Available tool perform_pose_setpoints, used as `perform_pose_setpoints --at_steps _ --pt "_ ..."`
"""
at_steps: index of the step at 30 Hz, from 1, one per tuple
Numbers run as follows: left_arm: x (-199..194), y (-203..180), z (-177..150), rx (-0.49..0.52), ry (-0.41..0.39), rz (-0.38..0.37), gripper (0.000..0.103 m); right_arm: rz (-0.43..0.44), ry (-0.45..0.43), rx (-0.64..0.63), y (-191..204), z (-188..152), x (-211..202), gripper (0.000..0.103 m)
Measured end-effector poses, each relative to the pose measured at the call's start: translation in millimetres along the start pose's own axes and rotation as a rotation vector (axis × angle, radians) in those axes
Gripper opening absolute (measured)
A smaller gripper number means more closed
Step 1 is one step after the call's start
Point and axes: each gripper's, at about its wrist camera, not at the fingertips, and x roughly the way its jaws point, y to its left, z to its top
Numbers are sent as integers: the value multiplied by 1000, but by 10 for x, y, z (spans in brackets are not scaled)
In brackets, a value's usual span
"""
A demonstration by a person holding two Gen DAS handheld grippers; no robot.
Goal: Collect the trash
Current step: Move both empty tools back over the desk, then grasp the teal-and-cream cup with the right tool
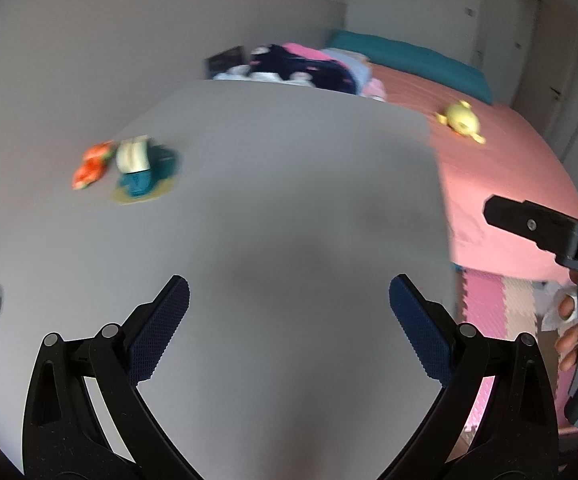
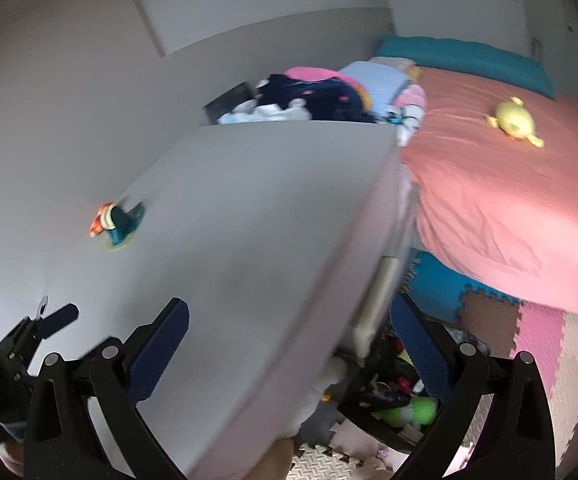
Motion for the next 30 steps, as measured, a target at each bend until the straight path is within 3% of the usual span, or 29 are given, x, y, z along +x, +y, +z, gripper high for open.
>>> perform_pose_setpoints --at_steps 6,18,30 --pt "21 652 -22 -99 13 50 97 43 40 -69 526 98 300 100" --pt "94 1577 53 -225 -9 104 97 93 89 -179 1471 244 847 100" --pt "390 2200 288 -280 4 176 97 110 80 -206 2185 410 1313 100"
